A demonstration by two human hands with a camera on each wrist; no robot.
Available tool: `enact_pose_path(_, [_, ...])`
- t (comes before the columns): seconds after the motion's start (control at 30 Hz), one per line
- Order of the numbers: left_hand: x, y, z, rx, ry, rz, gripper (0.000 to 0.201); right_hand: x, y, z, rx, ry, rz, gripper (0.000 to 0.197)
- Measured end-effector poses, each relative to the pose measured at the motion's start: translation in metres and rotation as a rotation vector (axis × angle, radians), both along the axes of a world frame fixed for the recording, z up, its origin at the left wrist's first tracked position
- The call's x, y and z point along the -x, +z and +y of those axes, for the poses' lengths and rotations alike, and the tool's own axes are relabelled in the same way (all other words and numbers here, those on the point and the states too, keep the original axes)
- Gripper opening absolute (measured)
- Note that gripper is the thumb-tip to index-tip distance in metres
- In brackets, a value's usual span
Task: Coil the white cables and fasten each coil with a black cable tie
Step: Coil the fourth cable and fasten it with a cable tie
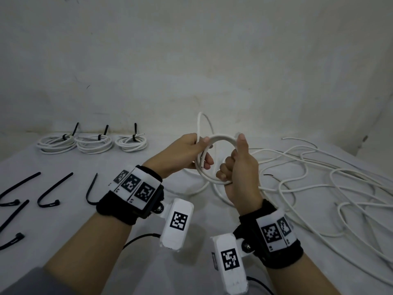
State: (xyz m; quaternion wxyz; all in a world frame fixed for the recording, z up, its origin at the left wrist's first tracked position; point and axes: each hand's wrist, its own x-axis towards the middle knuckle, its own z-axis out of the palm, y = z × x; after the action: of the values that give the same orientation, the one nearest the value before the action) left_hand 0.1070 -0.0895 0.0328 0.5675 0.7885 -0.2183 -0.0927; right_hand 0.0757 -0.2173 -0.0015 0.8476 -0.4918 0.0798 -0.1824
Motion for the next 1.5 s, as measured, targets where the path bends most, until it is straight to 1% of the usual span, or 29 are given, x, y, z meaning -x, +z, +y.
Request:
enact_pose_path(0.07, [-0.002, -0.001, 0.003, -0.02, -0.021, -0.014, 0.04, 0.001, 0.001, 0.0, 0.005, 0.052, 0.015, 0.05])
enact_pose_path(0.17, [-0.004, 0.0, 0.008, -0.004, -0.056, 0.022, 0.043, 0.001, 0.001, -0.001, 0.004, 0.127, 0.036, 0.051])
enact_pose_path(0.23, [-0.005, 0.001, 0.008, 0.047, -0.061, 0.071, 0.047, 0.002, 0.001, -0.001, 0.019, 0.168, 0.042, 0.051])
enact_pose_path(0.33, [-0.005, 0.002, 0.007, 0.176, -0.061, 0.175, 0.052, 0.003, -0.001, 0.003, 0.053, 0.218, 0.033, 0.051])
enact_pose_path(0.43, [-0.002, 0.002, 0.006, 0.252, -0.094, 0.251, 0.047, 0.003, 0.0, 0.005, 0.098, 0.225, 0.007, 0.051])
enact_pose_path(0.5, [0.0, 0.001, 0.006, 0.276, -0.091, 0.269, 0.044, 0.003, -0.001, 0.006, 0.162, 0.21, -0.011, 0.051])
enact_pose_path(0.67, [-0.001, -0.003, 0.006, 0.245, -0.06, 0.253, 0.04, 0.0, -0.008, 0.008, 0.317, 0.193, -0.039, 0.048])
enact_pose_path(0.73, [-0.003, -0.004, 0.009, 0.228, -0.065, 0.24, 0.04, -0.001, -0.01, 0.008, 0.465, 0.126, -0.056, 0.042])
enact_pose_path(0.8, [-0.003, -0.003, 0.012, 0.193, -0.07, 0.217, 0.04, -0.003, -0.011, 0.003, 0.709, -0.023, -0.146, 0.02])
enact_pose_path(0.83, [-0.002, -0.002, 0.014, 0.171, -0.075, 0.206, 0.04, -0.003, -0.01, -0.001, 0.819, -0.08, -0.202, 0.018])
enact_pose_path(0.9, [-0.001, 0.0, 0.017, 0.122, -0.093, 0.187, 0.042, -0.001, -0.009, -0.01, 1.019, -0.135, -0.323, 0.04])
enact_pose_path(0.97, [0.001, 0.001, 0.018, 0.054, -0.111, 0.167, 0.043, 0.002, -0.006, -0.014, 1.174, -0.126, -0.409, 0.054])
enact_pose_path(1.03, [0.003, 0.001, 0.017, -0.001, -0.14, 0.16, 0.041, 0.003, -0.006, -0.015, 1.321, -0.101, -0.455, 0.06])
enact_pose_path(1.1, [0.006, 0.002, 0.015, -0.018, -0.171, 0.17, 0.039, 0.004, -0.006, -0.014, 1.455, -0.118, -0.485, 0.061])
enact_pose_path(1.2, [0.009, 0.002, 0.013, -0.048, -0.172, 0.137, 0.037, 0.003, -0.007, -0.017, 1.509, -0.199, -0.465, 0.052])
enact_pose_path(1.3, [0.008, 0.001, 0.012, -0.057, -0.124, 0.058, 0.028, 0.0, -0.006, -0.023, 1.522, -0.286, -0.447, 0.042])
enact_pose_path(1.4, [0.009, 0.002, 0.012, 0.029, -0.092, 0.034, 0.012, -0.002, -0.004, -0.027, 1.467, -0.377, -0.532, 0.037])
enact_pose_path(1.43, [0.009, 0.003, 0.011, 0.061, -0.079, 0.028, 0.009, -0.002, -0.004, -0.027, 1.435, -0.397, -0.555, 0.035])
enact_pose_path(1.5, [0.008, 0.002, 0.01, 0.12, -0.053, 0.012, 0.009, -0.003, -0.004, -0.026, 1.411, -0.448, -0.569, 0.031])
